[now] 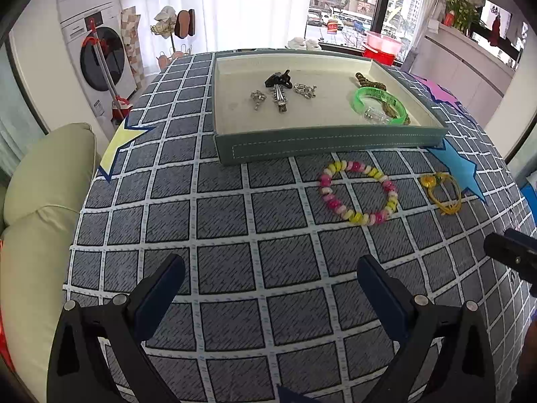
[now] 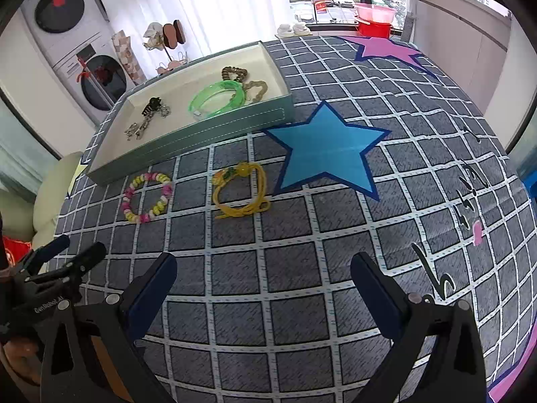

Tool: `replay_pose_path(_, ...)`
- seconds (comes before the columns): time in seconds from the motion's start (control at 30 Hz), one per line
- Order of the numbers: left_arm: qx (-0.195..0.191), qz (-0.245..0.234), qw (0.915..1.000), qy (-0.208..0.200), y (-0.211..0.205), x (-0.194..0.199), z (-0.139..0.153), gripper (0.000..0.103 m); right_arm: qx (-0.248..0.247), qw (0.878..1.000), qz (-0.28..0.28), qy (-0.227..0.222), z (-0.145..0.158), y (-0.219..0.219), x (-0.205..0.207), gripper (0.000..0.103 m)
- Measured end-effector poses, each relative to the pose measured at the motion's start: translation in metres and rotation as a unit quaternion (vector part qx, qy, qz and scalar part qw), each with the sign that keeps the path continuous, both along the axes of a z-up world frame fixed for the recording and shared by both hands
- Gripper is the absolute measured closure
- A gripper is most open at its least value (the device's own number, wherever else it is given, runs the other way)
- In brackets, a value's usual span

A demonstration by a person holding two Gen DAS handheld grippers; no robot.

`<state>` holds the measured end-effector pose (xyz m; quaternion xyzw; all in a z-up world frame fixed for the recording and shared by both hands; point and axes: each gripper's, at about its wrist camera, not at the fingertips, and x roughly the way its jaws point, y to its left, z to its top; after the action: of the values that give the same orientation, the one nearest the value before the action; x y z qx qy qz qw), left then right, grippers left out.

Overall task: Organize jewelry
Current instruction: 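Move both grippers back toward the beaded and yellow bracelets, then grasp the yellow cord bracelet with the right gripper while the left grasps the beaded bracelet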

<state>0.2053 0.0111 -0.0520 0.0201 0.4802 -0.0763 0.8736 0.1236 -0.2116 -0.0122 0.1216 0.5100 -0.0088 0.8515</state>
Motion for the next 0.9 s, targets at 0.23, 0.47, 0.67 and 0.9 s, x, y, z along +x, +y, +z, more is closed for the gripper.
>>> replay_pose_path(0.23,-0.005,0.008,0.9999,0.01,-0.011,0.016,-0.001,0.0,-0.01,1.0,-0.001,0.003,-0.004,-0.003,0.011,0.0)
replay_pose_path(0.47,-0.018,0.029,0.9993,0.013,-0.017,0.035,-0.004,0.0,-0.021,1.0,-0.005,0.0,-0.002,-0.008,0.03,0.0)
replay_pose_path(0.67,-0.028,0.031,0.999,0.017,-0.022,0.045,-0.008,0.0,-0.027,1.0,0.004,0.003,-0.007,-0.009,0.051,0.003)
replay_pose_path(0.9,-0.014,0.02,0.9997,0.009,-0.032,0.053,-0.011,0.003,-0.021,0.999,0.042,0.0,-0.013,0.003,0.07,0.011)
